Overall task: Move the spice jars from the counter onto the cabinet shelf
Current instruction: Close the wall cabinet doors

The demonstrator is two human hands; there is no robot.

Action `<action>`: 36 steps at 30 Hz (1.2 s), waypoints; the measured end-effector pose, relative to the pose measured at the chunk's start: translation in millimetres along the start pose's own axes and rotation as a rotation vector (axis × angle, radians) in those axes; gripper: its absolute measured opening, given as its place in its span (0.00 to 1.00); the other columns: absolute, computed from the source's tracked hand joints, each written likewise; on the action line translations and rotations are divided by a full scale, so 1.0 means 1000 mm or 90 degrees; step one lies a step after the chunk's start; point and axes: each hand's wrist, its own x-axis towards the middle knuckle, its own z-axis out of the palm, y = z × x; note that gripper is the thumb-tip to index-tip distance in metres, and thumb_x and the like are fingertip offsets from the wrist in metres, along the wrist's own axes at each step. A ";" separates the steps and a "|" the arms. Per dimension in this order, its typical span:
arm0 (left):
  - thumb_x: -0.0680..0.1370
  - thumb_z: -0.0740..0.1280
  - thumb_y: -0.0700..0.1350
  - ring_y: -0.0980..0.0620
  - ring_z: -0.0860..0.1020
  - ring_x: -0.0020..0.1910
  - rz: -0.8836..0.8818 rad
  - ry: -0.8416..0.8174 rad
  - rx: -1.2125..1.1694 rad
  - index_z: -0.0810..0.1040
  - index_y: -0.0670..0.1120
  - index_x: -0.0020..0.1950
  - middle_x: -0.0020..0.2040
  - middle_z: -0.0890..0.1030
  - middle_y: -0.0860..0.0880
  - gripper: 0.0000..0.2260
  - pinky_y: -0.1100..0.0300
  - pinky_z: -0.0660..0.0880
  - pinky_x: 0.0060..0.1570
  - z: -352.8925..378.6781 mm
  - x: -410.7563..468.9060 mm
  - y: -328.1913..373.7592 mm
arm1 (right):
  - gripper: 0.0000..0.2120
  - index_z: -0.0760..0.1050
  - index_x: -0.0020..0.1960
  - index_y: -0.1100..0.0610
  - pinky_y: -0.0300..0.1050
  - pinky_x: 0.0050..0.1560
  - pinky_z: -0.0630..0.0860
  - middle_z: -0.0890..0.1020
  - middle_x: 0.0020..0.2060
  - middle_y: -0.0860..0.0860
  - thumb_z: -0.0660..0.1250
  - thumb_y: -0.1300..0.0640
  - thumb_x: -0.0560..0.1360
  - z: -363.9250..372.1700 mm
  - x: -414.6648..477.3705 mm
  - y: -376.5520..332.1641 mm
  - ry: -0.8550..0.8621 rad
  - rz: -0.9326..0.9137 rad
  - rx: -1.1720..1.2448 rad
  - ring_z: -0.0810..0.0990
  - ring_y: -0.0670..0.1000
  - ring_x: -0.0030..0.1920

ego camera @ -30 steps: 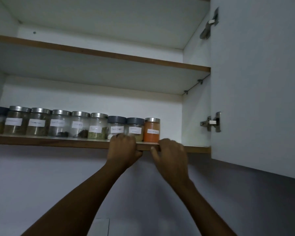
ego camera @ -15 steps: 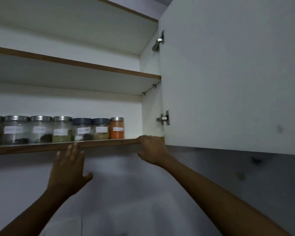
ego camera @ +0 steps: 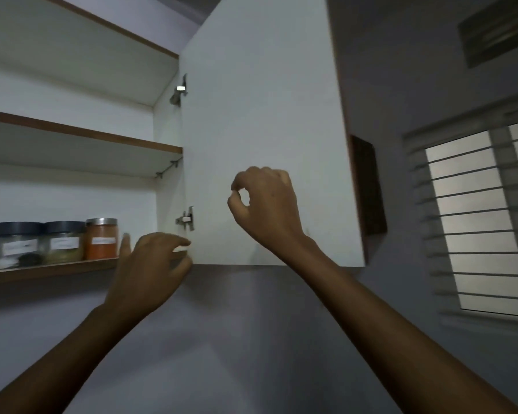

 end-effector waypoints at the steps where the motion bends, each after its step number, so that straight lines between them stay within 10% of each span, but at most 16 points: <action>1: 0.77 0.64 0.51 0.49 0.69 0.67 0.015 0.005 -0.019 0.76 0.50 0.62 0.64 0.76 0.50 0.15 0.43 0.50 0.71 0.004 0.004 0.021 | 0.06 0.78 0.37 0.59 0.46 0.51 0.67 0.80 0.33 0.51 0.63 0.59 0.69 -0.010 0.002 0.009 0.032 -0.002 -0.016 0.77 0.52 0.35; 9: 0.72 0.50 0.66 0.51 0.60 0.73 0.131 0.064 -0.189 0.57 0.52 0.75 0.75 0.62 0.50 0.34 0.41 0.57 0.71 0.031 0.025 0.168 | 0.13 0.79 0.51 0.57 0.58 0.63 0.66 0.78 0.58 0.56 0.67 0.57 0.66 -0.065 0.011 0.072 0.154 0.012 -0.121 0.73 0.58 0.62; 15: 0.72 0.53 0.68 0.50 0.42 0.76 0.106 0.051 -0.214 0.34 0.56 0.73 0.77 0.39 0.50 0.39 0.44 0.51 0.74 0.055 0.018 0.227 | 0.32 0.56 0.74 0.51 0.44 0.57 0.69 0.57 0.73 0.53 0.65 0.52 0.74 -0.087 0.018 0.114 -0.054 0.197 0.149 0.64 0.51 0.67; 20: 0.76 0.64 0.47 0.47 0.40 0.76 0.021 0.085 -0.179 0.29 0.57 0.69 0.76 0.35 0.50 0.42 0.43 0.60 0.71 0.067 0.015 0.245 | 0.31 0.46 0.76 0.49 0.39 0.48 0.78 0.76 0.55 0.48 0.58 0.56 0.79 -0.077 0.007 0.120 -0.135 0.228 0.503 0.79 0.49 0.48; 24: 0.76 0.64 0.44 0.49 0.41 0.76 0.048 0.107 -0.210 0.32 0.56 0.71 0.77 0.37 0.52 0.42 0.43 0.58 0.72 0.072 0.011 0.241 | 0.29 0.48 0.76 0.50 0.59 0.40 0.78 0.79 0.49 0.63 0.57 0.55 0.80 -0.065 0.002 0.115 -0.073 0.214 0.485 0.80 0.62 0.39; 36: 0.73 0.59 0.51 0.54 0.50 0.76 0.052 0.087 -0.285 0.40 0.50 0.77 0.78 0.45 0.55 0.38 0.64 0.60 0.68 0.029 -0.012 0.208 | 0.28 0.50 0.76 0.54 0.55 0.37 0.78 0.79 0.38 0.56 0.57 0.53 0.80 -0.066 0.009 0.058 -0.040 0.195 0.398 0.78 0.54 0.33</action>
